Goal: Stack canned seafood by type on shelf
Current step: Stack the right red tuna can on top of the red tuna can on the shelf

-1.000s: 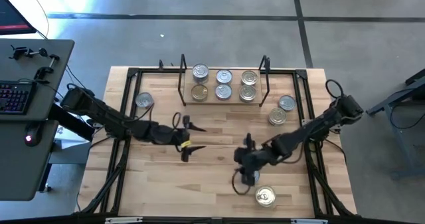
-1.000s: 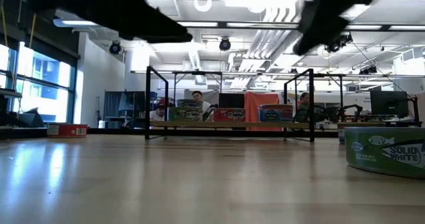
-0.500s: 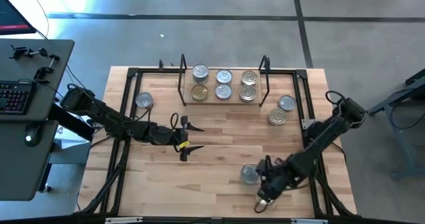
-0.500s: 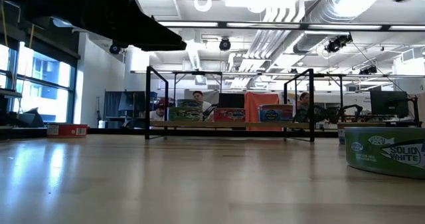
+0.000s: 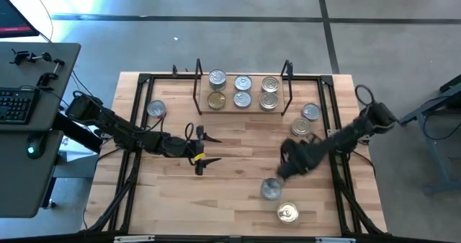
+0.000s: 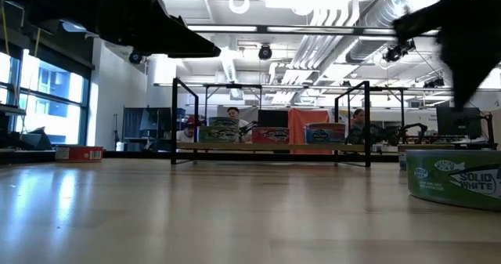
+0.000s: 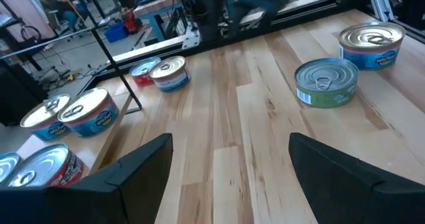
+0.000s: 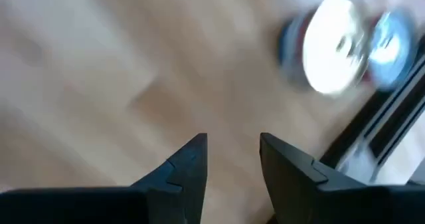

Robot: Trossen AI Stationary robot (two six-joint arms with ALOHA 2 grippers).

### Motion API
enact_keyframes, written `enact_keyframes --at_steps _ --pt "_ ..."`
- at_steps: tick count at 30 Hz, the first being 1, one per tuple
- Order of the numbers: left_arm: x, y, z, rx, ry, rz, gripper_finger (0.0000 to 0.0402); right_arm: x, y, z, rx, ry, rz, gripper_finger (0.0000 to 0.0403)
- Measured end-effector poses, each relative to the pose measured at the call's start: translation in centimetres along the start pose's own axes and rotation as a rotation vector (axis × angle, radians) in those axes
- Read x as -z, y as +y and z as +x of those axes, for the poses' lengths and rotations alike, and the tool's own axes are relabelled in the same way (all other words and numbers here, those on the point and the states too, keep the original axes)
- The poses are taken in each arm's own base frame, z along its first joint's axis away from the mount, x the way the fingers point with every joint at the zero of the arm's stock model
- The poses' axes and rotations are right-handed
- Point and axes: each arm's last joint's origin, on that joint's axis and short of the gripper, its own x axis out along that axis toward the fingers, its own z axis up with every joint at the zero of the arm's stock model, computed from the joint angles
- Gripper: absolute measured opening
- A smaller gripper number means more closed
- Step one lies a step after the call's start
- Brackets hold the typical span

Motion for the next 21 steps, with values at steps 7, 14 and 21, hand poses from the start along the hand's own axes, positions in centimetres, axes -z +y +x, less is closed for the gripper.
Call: enact_keyframes --at_steps 7,14,21 --pt "0.0 0.0 0.0 0.001 0.004 -0.004 0.0294 -4.6 -5.9 5.4 0.037 0.132 0.018 0.0128" --pt "0.1 0.0 0.0 0.005 0.011 -0.02 0.0294 -5.2 -10.0 9.5 0.117 0.266 0.167 0.0128" --pt "0.1 0.0 0.0 0.01 0.009 -0.04 0.0294 -5.8 -12.4 11.3 0.188 0.28 0.238 0.0128"
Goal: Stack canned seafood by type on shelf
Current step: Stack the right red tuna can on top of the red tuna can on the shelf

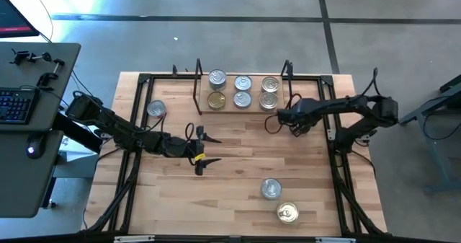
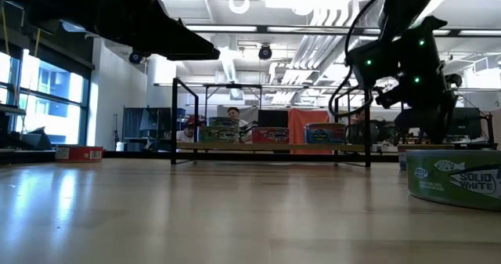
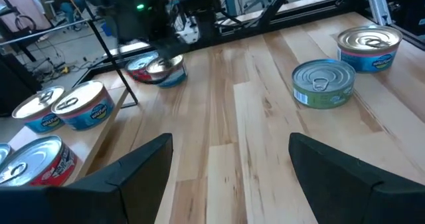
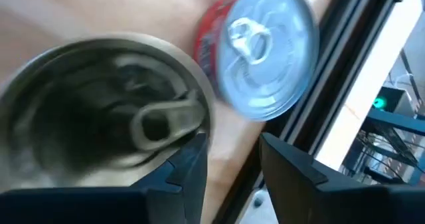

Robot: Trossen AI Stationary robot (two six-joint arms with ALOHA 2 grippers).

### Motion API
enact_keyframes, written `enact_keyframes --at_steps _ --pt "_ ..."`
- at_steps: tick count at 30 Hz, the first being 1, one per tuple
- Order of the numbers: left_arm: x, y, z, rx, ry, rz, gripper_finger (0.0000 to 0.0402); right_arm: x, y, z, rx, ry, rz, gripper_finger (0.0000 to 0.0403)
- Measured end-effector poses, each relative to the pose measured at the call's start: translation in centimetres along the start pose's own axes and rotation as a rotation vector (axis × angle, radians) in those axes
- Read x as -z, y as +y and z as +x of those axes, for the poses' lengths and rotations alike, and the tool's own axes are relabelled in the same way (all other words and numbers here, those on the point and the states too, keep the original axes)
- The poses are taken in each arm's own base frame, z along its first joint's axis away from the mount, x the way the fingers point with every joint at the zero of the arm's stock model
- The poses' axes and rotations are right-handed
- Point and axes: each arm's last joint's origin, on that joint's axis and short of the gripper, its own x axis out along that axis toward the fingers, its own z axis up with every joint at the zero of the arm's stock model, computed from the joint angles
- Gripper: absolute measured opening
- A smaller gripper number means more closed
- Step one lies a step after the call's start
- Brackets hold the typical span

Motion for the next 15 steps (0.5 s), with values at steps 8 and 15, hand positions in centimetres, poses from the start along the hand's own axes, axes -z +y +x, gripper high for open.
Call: enact_keyframes --at_steps 8,15 --pt "-0.1 0.0 0.0 0.003 -0.009 -0.003 0.0294 -2.5 -2.0 1.5 0.014 -0.03 0.053 0.0074" --pt "-0.1 0.0 0.0 0.003 -0.009 -0.003 0.0294 -3.7 -2.7 2.2 -0.023 -0.06 0.05 0.0008"
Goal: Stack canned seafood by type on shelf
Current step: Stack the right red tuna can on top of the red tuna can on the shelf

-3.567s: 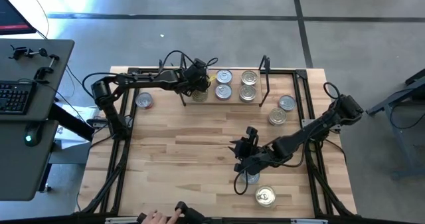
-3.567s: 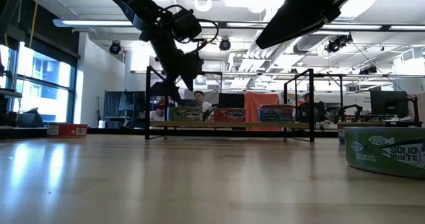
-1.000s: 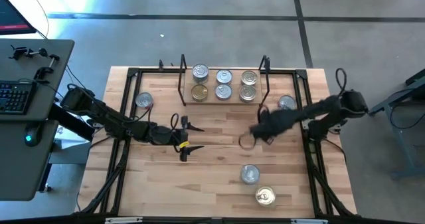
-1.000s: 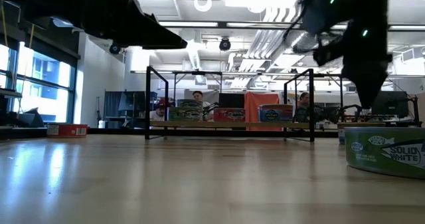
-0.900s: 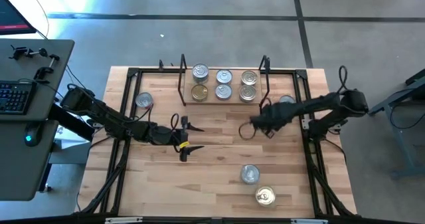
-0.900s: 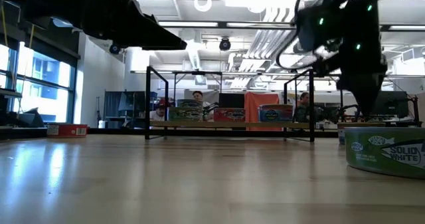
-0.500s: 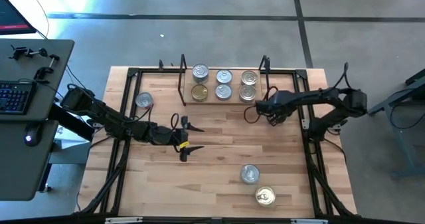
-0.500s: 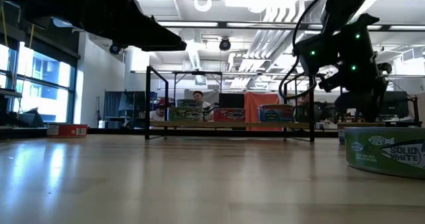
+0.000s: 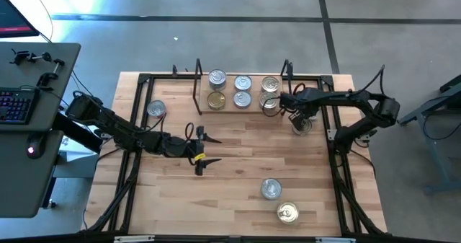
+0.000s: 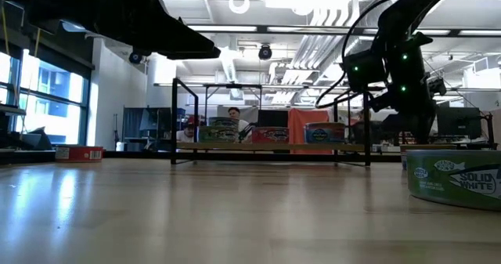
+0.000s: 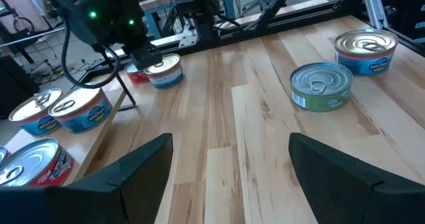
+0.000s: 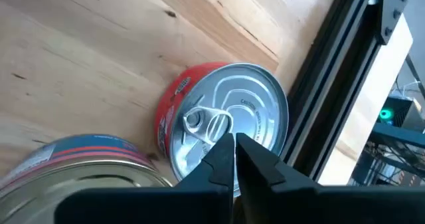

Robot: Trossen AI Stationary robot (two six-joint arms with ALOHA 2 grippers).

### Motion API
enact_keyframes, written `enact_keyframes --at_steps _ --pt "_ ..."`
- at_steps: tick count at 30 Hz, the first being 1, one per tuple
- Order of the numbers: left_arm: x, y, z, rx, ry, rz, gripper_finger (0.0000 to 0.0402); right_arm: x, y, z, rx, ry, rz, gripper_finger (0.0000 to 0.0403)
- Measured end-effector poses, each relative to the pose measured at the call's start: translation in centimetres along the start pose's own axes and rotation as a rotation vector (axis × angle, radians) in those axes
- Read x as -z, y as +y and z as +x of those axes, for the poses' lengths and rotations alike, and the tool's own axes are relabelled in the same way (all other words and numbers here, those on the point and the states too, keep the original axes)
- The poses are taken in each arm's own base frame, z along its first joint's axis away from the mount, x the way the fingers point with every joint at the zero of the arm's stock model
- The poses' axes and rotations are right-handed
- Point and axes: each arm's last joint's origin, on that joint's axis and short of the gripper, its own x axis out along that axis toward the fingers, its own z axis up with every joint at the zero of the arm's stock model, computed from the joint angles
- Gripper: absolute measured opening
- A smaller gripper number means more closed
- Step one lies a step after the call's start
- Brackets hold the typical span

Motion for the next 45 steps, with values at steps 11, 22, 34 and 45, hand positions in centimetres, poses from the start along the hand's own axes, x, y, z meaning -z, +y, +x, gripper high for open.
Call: enact_keyframes --at_steps 11,22,34,45 --pt "0.0 -0.2 -0.1 0.009 -0.002 -0.015 0.0294 2.5 0.5 2.3 0.036 0.056 -0.015 0.0003" --pt "0.0 -0.3 -0.1 0.013 -0.002 -0.005 0.0294 2.9 2.0 -0.2 -0.151 0.183 0.01 0.0001" --pt "0.0 -0.8 -0.3 0.032 0.003 0.001 0.0294 7.5 7.0 -3.8 -0.365 0.265 -0.025 0.0" --pt "1.6 -0.1 -0.3 -0.123 0.179 0.097 0.0294 10.2 13.4 -8.0 -0.838 -0.076 -0.067 0.0"
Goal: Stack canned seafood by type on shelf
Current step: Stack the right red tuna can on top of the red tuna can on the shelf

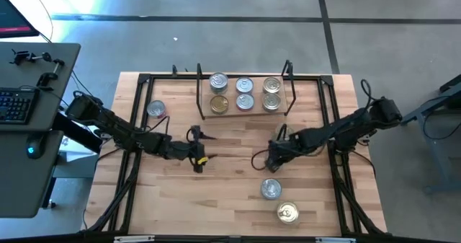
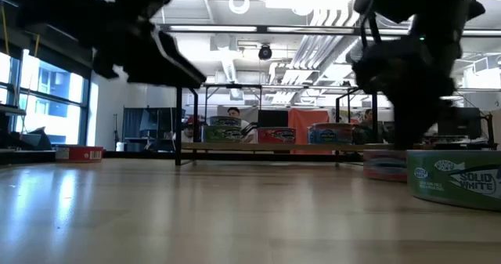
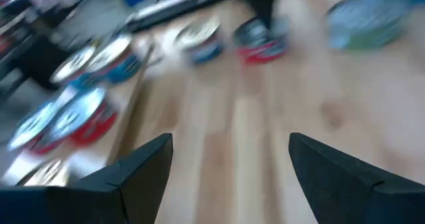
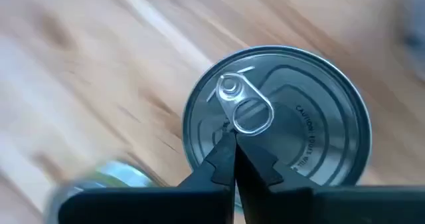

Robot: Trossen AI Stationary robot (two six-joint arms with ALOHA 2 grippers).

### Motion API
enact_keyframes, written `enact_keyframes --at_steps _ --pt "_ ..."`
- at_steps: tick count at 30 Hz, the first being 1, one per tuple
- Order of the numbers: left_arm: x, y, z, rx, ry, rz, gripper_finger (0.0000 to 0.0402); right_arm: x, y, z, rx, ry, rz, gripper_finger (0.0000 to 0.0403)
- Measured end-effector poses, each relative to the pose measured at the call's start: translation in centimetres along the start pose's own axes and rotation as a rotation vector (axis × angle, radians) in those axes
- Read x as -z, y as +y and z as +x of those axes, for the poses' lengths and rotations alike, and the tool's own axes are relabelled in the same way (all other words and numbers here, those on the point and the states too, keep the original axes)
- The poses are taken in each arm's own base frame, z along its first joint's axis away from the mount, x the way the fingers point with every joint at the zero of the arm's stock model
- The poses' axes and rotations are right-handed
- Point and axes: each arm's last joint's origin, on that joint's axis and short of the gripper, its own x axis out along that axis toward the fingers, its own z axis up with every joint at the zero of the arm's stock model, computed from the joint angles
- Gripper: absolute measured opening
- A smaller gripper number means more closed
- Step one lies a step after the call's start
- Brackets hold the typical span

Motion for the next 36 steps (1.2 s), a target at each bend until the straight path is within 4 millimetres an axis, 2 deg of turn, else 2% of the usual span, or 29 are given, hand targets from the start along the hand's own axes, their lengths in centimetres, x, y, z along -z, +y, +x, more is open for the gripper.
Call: enact_keyframes --at_steps 3,6,11,22,29,36 --pt "1.0 1.1 0.6 -0.049 0.09 0.002 0.0294 -0.7 1.6 0.1 -0.118 -0.176 -0.125 0.0" --pt "1.8 2.5 1.2 -0.098 0.163 -0.031 0.0294 -1.8 3.2 -0.7 -0.2 -0.389 -0.233 0.0" --pt "2.8 4.5 1.9 -0.166 0.23 -0.065 0.0294 -2.7 3.6 -1.4 -0.194 -0.531 -0.331 0.0" --pt "4.5 7.6 2.5 -0.251 0.37 0.018 0.0294 -3.7 0.7 -3.8 -0.054 -0.504 -0.28 0.0" --pt "5.5 10.1 2.8 -0.305 0.441 0.072 0.0294 -4.7 -2.2 -3.5 0.143 -0.434 -0.195 0.0" --pt "5.9 10.9 2.9 -0.291 0.467 0.114 0.0294 -5.5 -4.1 -3.6 0.268 -0.41 -0.108 0.0"
